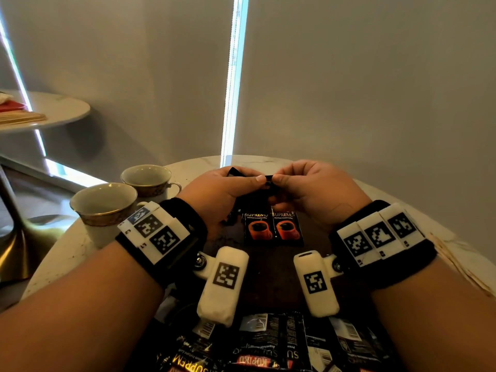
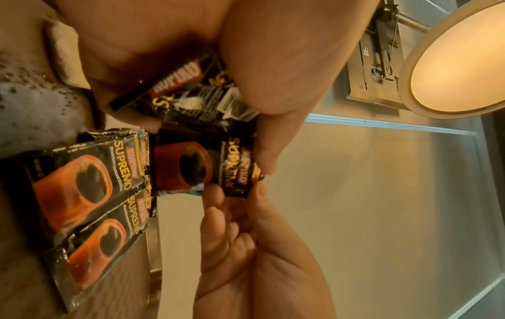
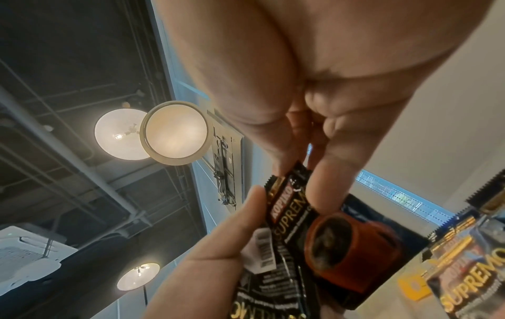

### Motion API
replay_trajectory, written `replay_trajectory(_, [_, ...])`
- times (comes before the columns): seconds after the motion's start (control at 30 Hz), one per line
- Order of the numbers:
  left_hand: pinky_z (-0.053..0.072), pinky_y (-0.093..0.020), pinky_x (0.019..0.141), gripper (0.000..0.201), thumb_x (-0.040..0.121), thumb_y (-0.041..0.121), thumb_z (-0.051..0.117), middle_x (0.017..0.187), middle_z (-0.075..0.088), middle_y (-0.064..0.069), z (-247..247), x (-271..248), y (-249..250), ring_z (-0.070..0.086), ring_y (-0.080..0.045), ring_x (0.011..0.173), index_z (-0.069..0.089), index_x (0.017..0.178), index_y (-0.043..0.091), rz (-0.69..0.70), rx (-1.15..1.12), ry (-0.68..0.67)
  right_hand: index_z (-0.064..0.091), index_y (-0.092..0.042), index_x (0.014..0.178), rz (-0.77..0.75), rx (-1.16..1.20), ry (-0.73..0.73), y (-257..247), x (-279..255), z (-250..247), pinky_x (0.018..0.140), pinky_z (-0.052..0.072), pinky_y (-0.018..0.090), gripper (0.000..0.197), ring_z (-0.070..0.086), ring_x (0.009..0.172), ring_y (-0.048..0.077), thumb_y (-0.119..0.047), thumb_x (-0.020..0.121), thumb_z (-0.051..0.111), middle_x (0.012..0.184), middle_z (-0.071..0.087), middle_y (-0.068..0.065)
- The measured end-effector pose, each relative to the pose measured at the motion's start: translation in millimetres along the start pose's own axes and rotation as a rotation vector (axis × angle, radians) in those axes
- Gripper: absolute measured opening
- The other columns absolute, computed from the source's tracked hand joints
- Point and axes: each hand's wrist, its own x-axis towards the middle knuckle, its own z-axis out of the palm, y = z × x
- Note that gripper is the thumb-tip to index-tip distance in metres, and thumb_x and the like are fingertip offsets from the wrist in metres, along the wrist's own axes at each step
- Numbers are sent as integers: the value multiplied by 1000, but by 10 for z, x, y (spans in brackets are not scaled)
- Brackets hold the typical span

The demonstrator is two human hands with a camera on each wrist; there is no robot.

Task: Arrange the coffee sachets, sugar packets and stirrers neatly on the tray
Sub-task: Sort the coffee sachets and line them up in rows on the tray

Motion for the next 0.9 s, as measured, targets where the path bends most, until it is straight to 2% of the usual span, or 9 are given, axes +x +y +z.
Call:
replay_trajectory(0.1, [52, -63, 96, 13, 73, 29, 84, 101, 74, -20, 3, -12, 30, 71, -42, 102, 78, 81, 20, 28, 82, 25, 65, -9, 85, -26, -113, -23, 18, -8, 32, 59, 56, 33, 10, 68, 73, 25, -10, 95, 62, 85, 71, 15])
replay_trajectory(0.23, [49, -68, 97, 14, 72, 28, 84, 90, 73, -19, 2, -10, 37, 69, -44, 100, 75, 71, 17, -9, 46, 12, 66, -18, 84, -78, -273, -20, 32, 34, 40, 74, 52, 44, 15, 62, 75, 25, -20, 98, 60, 80, 67, 8])
replay_trajectory(0.33, [43, -71, 101, 30, 64, 35, 90, 103, 70, -27, -7, 12, 8, 64, -52, 109, 76, 80, 14, -55, 18, -13, 68, -22, 81, -86, -313, -28, 67, 77, 6, 77, 50, 46, 17, 58, 72, 22, -26, 97, 62, 75, 66, 3])
replay_trajectory(0.4, [46, -66, 100, 43, 66, 40, 87, 110, 69, -29, -22, 24, -9, 66, -49, 107, 74, 95, 10, -81, 4, -15, 68, -22, 82, -83, -334, -31, 86, 93, -13, 74, 48, 43, 17, 57, 70, 19, -28, 97, 62, 74, 65, 1])
replay_trajectory(0.47, [55, -51, 94, 40, 77, 41, 82, 100, 72, -17, -37, 28, -5, 72, -31, 86, 73, 100, 9, -82, 46, 29, 67, -22, 82, -76, -328, 6, 106, 125, -64, 67, 46, 38, 17, 55, 68, 19, -27, 97, 61, 75, 65, 3])
replay_trajectory(0.53, [54, -38, 87, 31, 83, 41, 75, 93, 71, -6, -60, 54, 2, 62, -17, 72, 76, 99, 15, -112, 14, 76, 67, -21, 81, -30, -270, 74, 137, 183, -178, 56, 43, 33, 17, 53, 62, 19, -24, 96, 62, 73, 64, 5])
replay_trajectory(0.6, [47, -26, 60, 18, 93, 33, 65, 89, 69, -1, -68, 71, 27, 55, -12, 66, 75, 97, 18, -162, -60, 120, 64, -16, 82, 47, -127, 119, 186, 248, -323, 48, 39, 28, 14, 50, 55, 15, -16, 95, 63, 70, 62, 6])
replay_trajectory(0.67, [42, -24, 48, 17, 98, 23, 55, 88, 68, -3, -70, 93, 35, 55, -12, 61, 70, 100, 17, -192, -120, 176, 59, -9, 83, 132, 29, 140, 270, 300, -444, 38, 34, 23, 12, 45, 48, 11, -6, 95, 61, 67, 58, 7])
replay_trajectory(0.9, [50, -30, 49, 47, 93, 15, 38, 99, 67, -19, -36, 83, 48, 61, -21, 58, 47, 133, -6, -207, -144, 245, 63, -6, 80, 376, 95, 138, 623, 329, -519, 35, 36, 20, 11, 48, 41, 10, 1, 89, 65, 57, 55, 6])
